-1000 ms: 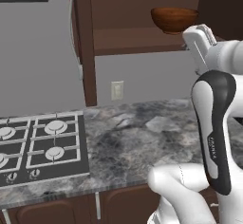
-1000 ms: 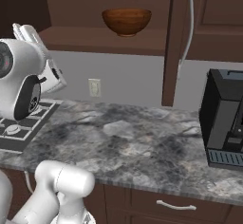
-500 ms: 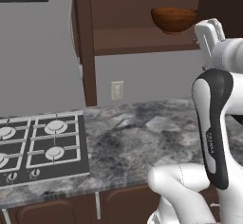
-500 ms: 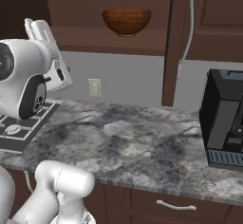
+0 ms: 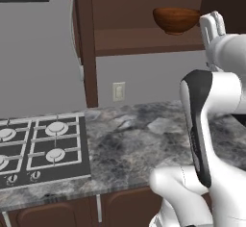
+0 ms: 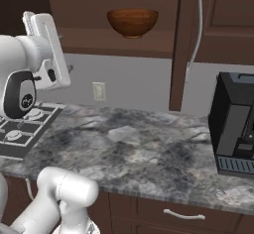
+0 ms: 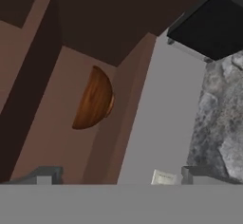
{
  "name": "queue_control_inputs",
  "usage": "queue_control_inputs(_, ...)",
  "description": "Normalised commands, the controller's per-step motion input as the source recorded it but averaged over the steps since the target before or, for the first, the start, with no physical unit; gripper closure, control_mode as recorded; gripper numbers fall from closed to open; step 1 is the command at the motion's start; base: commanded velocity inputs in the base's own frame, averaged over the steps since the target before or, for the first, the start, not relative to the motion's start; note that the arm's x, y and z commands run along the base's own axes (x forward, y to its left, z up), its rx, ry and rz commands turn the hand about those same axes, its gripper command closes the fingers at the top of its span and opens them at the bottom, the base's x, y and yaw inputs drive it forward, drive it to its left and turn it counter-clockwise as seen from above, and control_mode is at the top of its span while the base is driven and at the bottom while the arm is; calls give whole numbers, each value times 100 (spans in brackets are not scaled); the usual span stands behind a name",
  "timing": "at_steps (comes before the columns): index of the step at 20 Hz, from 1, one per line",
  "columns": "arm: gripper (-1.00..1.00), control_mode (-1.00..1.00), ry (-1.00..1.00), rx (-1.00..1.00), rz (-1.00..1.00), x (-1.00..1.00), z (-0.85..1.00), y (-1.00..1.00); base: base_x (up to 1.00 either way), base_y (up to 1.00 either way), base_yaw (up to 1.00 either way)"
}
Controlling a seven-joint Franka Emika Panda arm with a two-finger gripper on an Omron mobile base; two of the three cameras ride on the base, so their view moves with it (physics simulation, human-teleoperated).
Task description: Move the bowls from the cabinet to the plates on the dining table.
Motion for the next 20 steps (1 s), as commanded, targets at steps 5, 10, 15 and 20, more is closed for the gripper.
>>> queue_control_inputs(5, -100, -100, -6, 6, -15, 12, 6, -13, 0, 0, 0)
queue_control_inputs(10, -100, -100, 0, 6, -10, 23, 11, -13, 0, 0, 0)
queue_control_inputs(15, -100, -100, 0, 1, -6, 41, 9, -4, 0, 0, 0)
queue_control_inputs(20, -100, -100, 0, 0, -4, 43, 3, 0, 0, 0, 0)
